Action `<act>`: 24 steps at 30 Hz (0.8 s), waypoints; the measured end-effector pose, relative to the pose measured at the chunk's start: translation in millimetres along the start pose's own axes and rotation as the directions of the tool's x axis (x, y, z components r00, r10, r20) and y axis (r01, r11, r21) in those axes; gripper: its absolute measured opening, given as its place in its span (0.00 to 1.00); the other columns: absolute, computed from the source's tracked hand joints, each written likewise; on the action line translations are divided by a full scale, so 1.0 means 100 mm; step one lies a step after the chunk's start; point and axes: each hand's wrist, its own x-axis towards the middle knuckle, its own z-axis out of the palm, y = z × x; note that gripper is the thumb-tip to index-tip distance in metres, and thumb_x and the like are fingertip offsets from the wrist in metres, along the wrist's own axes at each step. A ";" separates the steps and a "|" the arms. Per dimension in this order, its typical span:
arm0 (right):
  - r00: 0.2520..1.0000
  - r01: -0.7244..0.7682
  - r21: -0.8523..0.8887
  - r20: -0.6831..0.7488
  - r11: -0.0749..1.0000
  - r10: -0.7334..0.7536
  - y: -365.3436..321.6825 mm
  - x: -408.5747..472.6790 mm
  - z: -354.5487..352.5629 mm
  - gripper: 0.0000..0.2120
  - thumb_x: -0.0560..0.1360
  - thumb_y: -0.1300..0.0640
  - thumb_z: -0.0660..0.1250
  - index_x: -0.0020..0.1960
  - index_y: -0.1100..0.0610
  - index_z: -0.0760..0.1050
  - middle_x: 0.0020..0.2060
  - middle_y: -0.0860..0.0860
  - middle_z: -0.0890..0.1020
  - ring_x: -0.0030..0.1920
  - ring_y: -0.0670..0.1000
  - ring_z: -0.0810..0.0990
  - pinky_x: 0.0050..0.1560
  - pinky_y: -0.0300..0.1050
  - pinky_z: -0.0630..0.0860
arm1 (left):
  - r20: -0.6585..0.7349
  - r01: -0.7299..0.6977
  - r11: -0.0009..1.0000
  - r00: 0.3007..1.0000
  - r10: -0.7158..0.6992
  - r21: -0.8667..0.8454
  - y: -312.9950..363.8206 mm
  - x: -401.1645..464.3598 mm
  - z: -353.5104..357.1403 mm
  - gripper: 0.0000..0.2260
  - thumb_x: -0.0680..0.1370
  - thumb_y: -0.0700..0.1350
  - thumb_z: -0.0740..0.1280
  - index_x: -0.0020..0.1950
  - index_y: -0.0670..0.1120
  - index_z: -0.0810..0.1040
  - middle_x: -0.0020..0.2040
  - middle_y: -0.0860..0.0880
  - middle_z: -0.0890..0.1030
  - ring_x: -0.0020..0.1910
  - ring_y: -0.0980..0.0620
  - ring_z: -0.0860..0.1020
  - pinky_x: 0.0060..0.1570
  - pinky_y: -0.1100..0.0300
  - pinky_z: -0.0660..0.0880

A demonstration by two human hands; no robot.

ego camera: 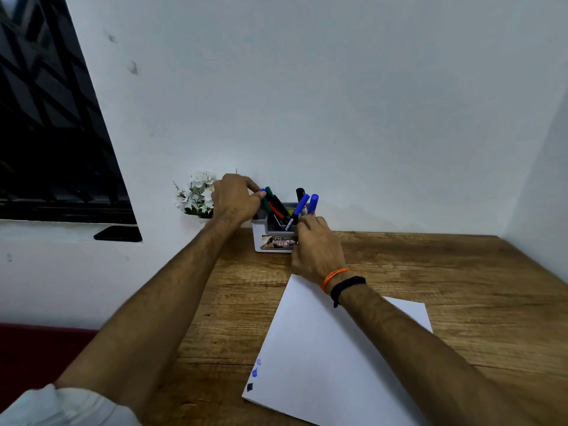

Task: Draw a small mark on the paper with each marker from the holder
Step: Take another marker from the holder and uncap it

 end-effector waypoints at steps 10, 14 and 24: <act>0.997 -0.050 0.044 -0.059 0.998 0.052 -0.10 -0.04 -0.04 0.16 0.73 0.50 0.66 0.58 0.57 0.76 0.61 0.56 0.76 0.60 0.56 0.73 0.59 0.52 0.73 | -0.173 -0.092 0.937 0.984 0.035 -0.336 0.30 -0.20 -0.60 0.06 0.76 0.47 0.71 0.49 0.47 0.82 0.44 0.54 0.82 0.41 0.62 0.79 0.44 0.69 0.74; 0.970 -0.175 0.570 -0.042 0.803 0.241 -0.38 -0.19 -0.21 0.12 0.74 0.46 0.70 0.46 0.55 0.80 0.42 0.49 0.83 0.42 0.43 0.78 0.41 0.36 0.74 | -0.107 0.078 0.726 0.973 -0.206 -0.683 0.25 -0.47 -0.65 0.03 0.77 0.42 0.70 0.48 0.44 0.82 0.41 0.48 0.84 0.35 0.59 0.81 0.37 0.69 0.78; 0.833 -0.394 0.848 0.492 -0.355 0.253 -0.54 -0.43 -0.46 0.12 0.78 0.51 0.68 0.53 0.59 0.81 0.33 0.49 0.79 0.29 0.44 0.72 0.28 0.36 0.69 | 0.442 0.472 0.203 0.880 -0.176 -0.858 -0.12 -1.34 -0.43 0.04 0.78 0.35 0.66 0.51 0.38 0.78 0.42 0.45 0.82 0.39 0.54 0.82 0.40 0.63 0.81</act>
